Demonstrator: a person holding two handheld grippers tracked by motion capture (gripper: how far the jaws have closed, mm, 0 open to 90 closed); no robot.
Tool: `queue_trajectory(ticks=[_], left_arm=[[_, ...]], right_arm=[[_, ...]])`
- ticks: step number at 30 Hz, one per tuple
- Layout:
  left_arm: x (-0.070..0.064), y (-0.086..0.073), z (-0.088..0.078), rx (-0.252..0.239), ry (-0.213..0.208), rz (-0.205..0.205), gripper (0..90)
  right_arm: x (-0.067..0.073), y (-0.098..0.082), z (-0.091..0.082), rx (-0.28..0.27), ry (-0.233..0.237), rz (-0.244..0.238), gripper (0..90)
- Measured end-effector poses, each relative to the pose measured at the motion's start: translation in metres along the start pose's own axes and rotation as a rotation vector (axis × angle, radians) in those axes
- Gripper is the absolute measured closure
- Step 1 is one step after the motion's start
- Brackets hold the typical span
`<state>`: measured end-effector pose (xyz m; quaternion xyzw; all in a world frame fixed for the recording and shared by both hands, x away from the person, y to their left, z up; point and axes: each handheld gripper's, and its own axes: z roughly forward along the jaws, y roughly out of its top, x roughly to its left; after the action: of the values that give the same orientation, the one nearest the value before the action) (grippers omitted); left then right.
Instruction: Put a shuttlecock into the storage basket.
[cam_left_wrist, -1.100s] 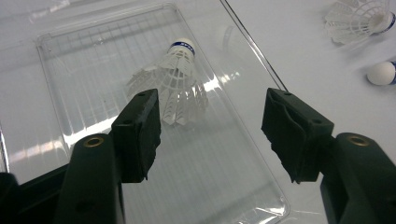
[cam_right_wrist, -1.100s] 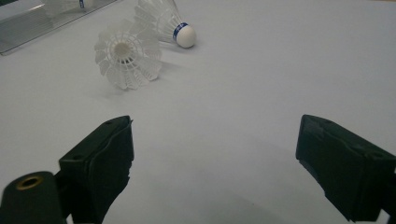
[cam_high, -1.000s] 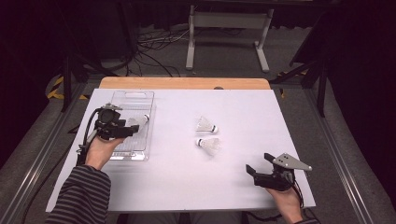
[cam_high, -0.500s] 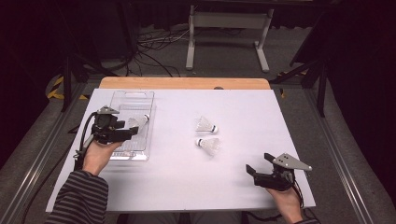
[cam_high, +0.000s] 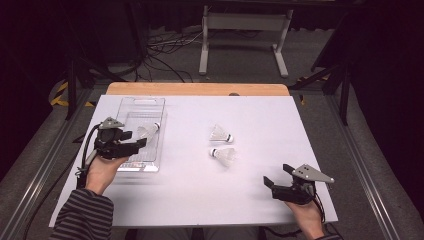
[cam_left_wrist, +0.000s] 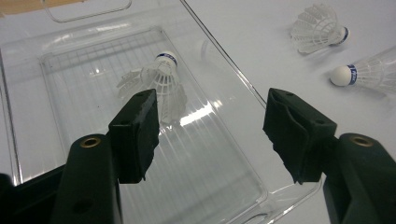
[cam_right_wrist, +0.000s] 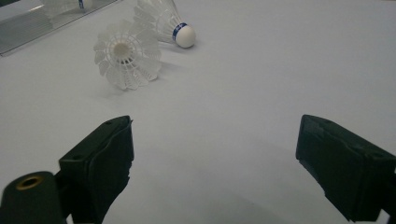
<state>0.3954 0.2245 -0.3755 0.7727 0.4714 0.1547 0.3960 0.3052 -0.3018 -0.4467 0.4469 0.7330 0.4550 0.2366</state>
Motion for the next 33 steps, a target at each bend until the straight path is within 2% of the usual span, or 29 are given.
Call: queue_trajectory(ticks=[11,23,33], left_arm=[[0.0,-0.007,-0.009,-0.041,-0.01,-0.006,36.1],[0.0,-0.015,-0.016,-0.061,-0.014,-0.01,36.1],[0.003,-0.024,-0.023,-0.081,-0.013,-0.029,35.7]], right_arm=[[0.0,0.0,0.0,0.001,-0.002,-0.003,12.0],[0.001,0.0,0.0,-0.001,-0.003,-0.002,12.0],[0.0,0.0,0.0,0.0,-0.002,-0.004,12.0]])
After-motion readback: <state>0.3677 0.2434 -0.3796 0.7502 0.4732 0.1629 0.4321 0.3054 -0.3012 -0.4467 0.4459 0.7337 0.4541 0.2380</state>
